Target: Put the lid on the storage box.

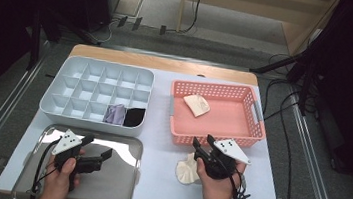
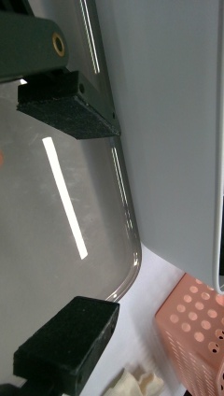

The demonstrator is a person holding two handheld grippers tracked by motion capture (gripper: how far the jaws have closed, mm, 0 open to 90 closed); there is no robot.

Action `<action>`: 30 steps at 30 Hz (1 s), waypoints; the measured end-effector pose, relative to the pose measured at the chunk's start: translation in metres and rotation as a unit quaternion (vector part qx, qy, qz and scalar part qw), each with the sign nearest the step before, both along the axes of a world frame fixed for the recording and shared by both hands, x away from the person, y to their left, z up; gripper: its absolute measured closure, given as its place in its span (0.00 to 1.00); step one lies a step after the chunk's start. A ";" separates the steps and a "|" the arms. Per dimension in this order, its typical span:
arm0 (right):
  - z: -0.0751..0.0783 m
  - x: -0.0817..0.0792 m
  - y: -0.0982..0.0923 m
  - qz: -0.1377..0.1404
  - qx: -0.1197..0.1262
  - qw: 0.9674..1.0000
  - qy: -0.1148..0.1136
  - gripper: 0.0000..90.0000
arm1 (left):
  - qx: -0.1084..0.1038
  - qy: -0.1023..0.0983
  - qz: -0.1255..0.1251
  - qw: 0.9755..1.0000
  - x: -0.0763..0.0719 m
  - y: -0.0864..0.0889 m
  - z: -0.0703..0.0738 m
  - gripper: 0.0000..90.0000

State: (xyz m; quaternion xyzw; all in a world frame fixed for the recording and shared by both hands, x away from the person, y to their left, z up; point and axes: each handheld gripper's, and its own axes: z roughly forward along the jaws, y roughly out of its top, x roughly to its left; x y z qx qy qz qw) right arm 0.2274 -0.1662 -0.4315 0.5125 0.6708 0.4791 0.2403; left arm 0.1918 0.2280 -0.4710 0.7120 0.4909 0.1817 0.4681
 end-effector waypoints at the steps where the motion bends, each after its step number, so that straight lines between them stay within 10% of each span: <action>1: 0.000 0.003 0.000 -0.002 0.000 1.000 0.001 0.56 | 0.000 0.000 0.000 1.000 0.000 0.000 0.000 0.15; 30: 0.005 0.075 0.023 -0.004 -0.028 0.999 0.024 0.67 | -0.002 -0.002 -0.003 1.000 0.000 0.000 0.000 0.15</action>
